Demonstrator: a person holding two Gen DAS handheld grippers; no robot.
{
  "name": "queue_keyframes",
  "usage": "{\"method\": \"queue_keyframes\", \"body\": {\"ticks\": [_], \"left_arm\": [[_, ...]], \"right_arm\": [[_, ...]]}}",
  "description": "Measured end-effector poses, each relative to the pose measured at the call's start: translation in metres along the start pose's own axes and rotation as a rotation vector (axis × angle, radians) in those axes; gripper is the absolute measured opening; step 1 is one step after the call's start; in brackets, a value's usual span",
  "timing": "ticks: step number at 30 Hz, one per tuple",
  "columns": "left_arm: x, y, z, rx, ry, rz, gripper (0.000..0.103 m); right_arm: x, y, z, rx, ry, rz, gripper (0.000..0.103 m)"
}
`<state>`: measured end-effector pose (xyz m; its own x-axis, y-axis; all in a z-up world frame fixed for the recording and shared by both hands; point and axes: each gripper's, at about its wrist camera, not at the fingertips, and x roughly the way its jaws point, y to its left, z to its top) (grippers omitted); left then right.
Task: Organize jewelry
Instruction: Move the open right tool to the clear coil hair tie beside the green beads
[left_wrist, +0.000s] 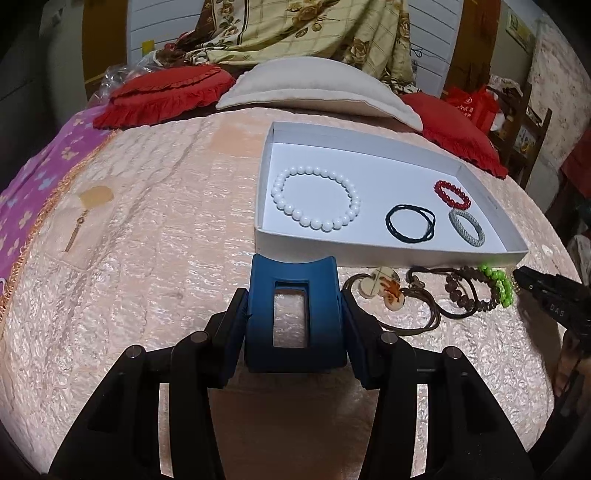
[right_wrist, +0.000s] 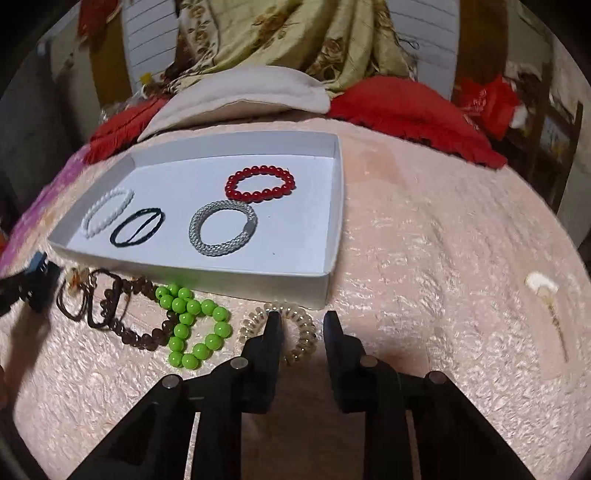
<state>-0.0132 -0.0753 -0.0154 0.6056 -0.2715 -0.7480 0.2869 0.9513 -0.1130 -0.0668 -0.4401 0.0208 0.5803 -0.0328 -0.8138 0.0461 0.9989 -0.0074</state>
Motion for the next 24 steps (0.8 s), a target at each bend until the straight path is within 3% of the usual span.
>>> {"method": "queue_keyframes", "body": {"ticks": [13,16,24], "left_arm": [[0.001,-0.001,-0.004,0.016,-0.009,0.025,0.047],[0.002,-0.001,-0.005,0.017,-0.007,0.036,0.046],[0.003,-0.002,-0.006,0.022,-0.001,0.037,0.046]], "right_arm": [[0.002,0.008,-0.002,-0.031,0.0,-0.022,0.021],[-0.001,0.011,-0.003,-0.05,-0.005,-0.018,0.013],[-0.018,0.03,-0.01,-0.1,-0.078,0.012,0.012]]}}
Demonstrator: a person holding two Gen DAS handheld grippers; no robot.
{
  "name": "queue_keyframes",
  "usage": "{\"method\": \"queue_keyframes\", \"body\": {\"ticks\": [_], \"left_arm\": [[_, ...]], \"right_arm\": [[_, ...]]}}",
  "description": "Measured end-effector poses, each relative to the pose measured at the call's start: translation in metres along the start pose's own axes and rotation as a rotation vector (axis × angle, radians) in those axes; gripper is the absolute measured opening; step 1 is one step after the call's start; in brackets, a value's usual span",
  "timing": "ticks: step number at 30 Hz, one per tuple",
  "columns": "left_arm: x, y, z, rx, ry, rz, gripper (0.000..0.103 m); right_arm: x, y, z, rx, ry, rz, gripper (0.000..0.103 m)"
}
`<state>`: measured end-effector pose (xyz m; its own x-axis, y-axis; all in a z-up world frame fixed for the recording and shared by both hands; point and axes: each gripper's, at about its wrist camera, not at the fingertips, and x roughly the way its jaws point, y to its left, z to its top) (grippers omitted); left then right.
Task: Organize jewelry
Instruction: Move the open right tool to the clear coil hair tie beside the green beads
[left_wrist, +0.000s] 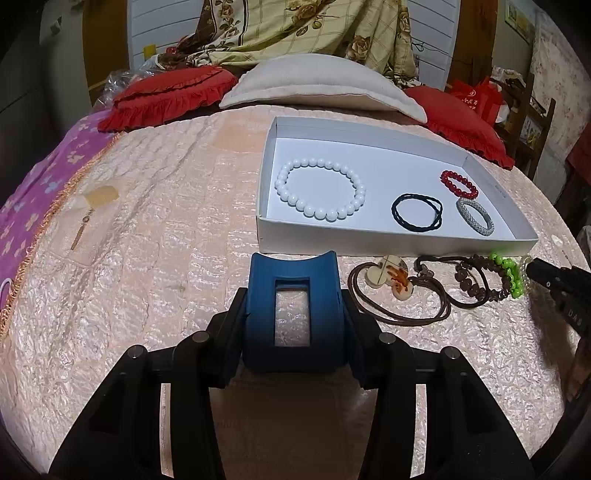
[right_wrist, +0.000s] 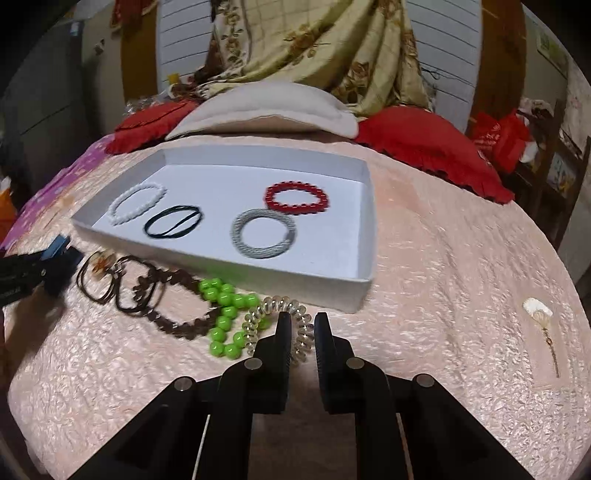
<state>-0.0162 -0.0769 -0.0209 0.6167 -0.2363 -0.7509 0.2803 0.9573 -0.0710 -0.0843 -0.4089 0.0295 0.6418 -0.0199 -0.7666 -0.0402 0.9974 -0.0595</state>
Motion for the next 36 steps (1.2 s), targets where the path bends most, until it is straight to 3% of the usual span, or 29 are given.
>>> {"method": "queue_keyframes", "body": {"ticks": [5,10,28,31,34,36], "left_arm": [[-0.005,0.0,0.0,-0.008,-0.012,-0.032,0.045],[-0.023,-0.002,0.003,-0.013,-0.075,-0.077,0.045],[-0.019,0.003,0.003,-0.037,-0.071,-0.04,0.045],[-0.016,0.003,0.003,-0.036,-0.057,-0.038,0.045],[-0.014,0.001,0.003,-0.031,-0.05,-0.037,0.045],[-0.013,0.001,0.003,-0.032,-0.045,-0.037,0.045]], "right_arm": [[-0.004,0.007,-0.001,-0.01,-0.017,0.025,0.011],[-0.009,0.002,-0.001,0.029,-0.044,0.044,0.011],[-0.022,0.0,-0.005,0.098,-0.094,0.161,0.011],[-0.03,-0.009,-0.007,0.108,-0.114,0.094,0.011],[-0.038,-0.012,-0.006,0.113,-0.15,0.167,0.011],[-0.032,-0.004,-0.006,0.081,-0.114,0.207,0.013]]}}
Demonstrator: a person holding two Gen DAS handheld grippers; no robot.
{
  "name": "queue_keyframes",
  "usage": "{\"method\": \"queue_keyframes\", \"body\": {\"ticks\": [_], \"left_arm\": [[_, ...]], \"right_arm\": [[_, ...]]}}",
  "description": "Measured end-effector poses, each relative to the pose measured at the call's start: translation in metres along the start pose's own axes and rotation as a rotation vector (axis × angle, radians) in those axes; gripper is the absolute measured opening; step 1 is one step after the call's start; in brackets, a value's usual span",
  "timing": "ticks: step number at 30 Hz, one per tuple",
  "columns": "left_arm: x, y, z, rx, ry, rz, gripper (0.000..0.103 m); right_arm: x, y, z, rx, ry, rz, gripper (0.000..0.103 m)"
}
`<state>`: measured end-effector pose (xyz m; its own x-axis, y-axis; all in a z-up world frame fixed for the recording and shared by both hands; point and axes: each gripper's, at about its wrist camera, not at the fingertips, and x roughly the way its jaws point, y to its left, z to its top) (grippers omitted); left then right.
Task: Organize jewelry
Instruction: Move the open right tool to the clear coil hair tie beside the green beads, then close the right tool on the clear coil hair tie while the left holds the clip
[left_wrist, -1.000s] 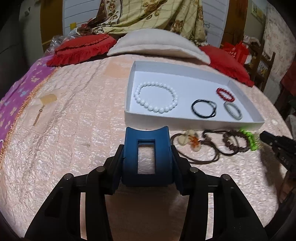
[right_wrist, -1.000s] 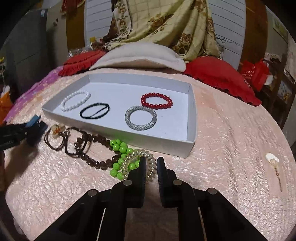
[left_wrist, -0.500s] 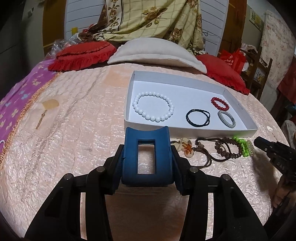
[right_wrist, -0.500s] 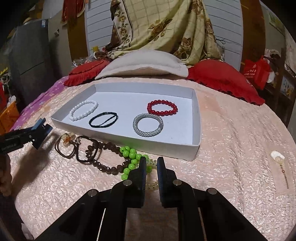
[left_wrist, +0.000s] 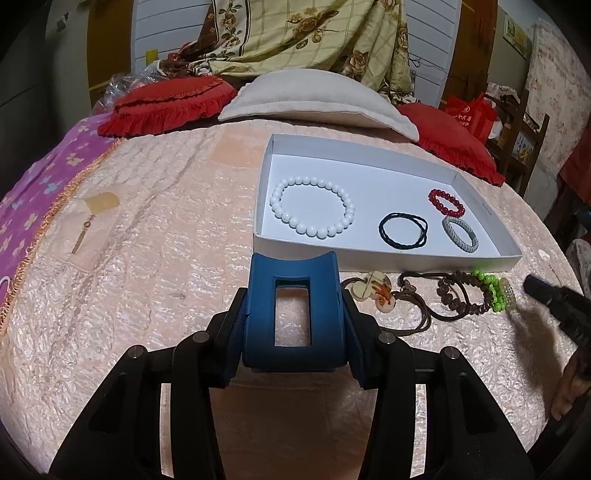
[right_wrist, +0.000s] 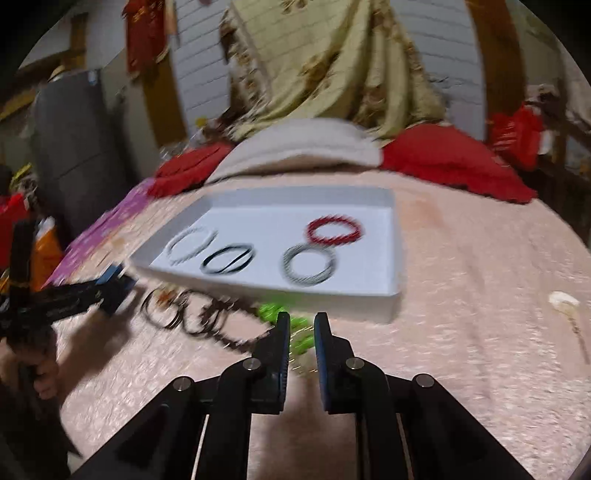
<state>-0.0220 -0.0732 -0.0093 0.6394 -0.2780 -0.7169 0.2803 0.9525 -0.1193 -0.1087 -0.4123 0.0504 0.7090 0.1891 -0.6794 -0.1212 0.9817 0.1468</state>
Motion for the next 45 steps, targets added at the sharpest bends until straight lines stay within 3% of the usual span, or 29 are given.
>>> {"method": "queue_keyframes", "body": {"ticks": [5,10,16,21,29,45], "left_arm": [[0.0,0.002,0.0,-0.008,-0.001,0.004,0.045],[0.0,0.001,-0.001,-0.003,0.002,0.001,0.045],[0.003,0.001,-0.003,-0.002,0.011,0.006,0.045],[0.005,0.001,-0.003,-0.003,0.014,0.011,0.045],[0.005,0.002,-0.004,-0.004,0.016,0.011,0.045],[0.006,0.002,-0.004,-0.002,0.016,0.017,0.045]], "right_arm": [[0.03,0.018,-0.006,-0.082,0.136,-0.032,0.013],[0.035,0.018,-0.006,-0.095,0.147,-0.049,0.013],[0.045,0.003,0.0,-0.022,0.18,0.0,0.02],[0.043,0.012,0.001,-0.068,0.163,-0.001,0.011],[0.02,0.023,0.0,-0.08,0.057,0.041,0.011],[0.028,0.031,-0.004,-0.114,0.094,0.03,0.011]]}}
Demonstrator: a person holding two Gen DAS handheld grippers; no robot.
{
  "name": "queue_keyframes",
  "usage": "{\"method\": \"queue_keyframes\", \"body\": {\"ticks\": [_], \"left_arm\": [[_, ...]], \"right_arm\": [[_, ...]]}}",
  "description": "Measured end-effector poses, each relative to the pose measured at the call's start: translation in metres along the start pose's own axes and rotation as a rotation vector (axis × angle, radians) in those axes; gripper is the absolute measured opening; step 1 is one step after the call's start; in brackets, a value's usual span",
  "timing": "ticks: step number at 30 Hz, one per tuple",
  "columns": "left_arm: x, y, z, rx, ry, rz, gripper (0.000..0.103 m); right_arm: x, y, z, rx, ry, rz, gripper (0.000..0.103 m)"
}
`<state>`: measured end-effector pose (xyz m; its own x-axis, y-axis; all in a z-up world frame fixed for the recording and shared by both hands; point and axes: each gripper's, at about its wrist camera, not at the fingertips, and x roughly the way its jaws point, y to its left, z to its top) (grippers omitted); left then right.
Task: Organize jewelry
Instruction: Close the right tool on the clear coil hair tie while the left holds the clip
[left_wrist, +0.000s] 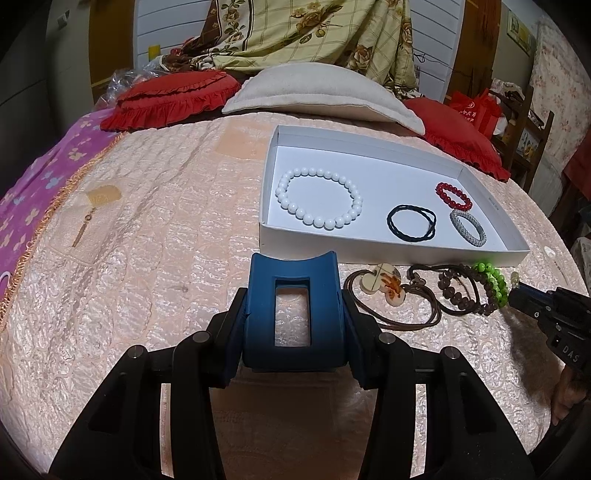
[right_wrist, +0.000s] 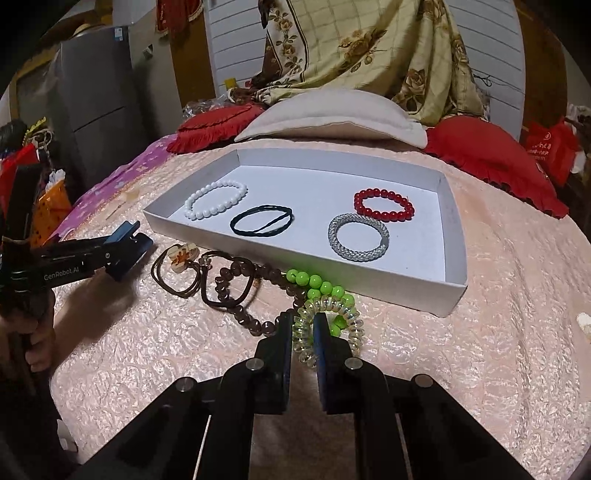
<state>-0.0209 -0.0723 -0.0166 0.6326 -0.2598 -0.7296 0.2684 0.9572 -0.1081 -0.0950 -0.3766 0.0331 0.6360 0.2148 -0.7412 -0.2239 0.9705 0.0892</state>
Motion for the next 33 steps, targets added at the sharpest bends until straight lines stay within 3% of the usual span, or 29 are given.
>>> {"method": "queue_keyframes", "body": {"ticks": [33], "left_arm": [[0.0013,0.0007,-0.0015,0.002,0.004,0.001,0.045]], "right_arm": [[0.0016,0.0016,-0.0008,-0.008,0.003,-0.004,0.011]]}}
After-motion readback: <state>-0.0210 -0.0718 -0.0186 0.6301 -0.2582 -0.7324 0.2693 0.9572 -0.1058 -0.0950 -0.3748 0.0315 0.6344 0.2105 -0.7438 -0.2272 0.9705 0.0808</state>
